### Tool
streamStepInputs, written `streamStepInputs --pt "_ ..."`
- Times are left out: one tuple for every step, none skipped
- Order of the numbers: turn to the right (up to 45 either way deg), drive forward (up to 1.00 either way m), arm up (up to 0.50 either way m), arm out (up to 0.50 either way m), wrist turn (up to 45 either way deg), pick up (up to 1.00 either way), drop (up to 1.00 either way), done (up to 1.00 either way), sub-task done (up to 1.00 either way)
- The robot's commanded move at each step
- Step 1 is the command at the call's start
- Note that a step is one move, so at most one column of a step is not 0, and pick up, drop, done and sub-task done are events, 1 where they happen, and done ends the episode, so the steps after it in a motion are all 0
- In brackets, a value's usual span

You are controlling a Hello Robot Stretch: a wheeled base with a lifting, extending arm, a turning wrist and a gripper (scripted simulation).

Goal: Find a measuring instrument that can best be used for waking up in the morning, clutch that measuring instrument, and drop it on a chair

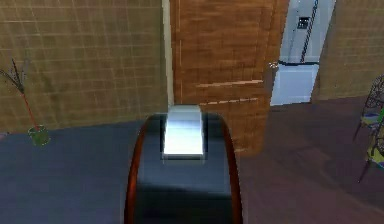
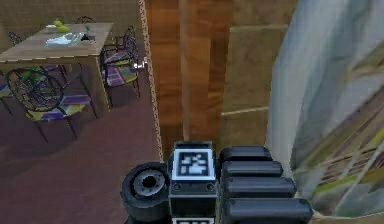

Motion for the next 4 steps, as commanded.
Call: streamStepInputs --pt "33.0 0.0 0.0 0.0 0.0 0.0 0.0 0.0 0.0" --pt "0.0 0.2 0.0 0.0 0.0 0.0 0.0 0.0 0.0" --pt "36.0 0.0 0.0 0.0 0.0 0.0 0.0 0.0 0.0" --pt "0.0 1.0 0.0 0.0 0.0 0.0 0.0 0.0 0.0"
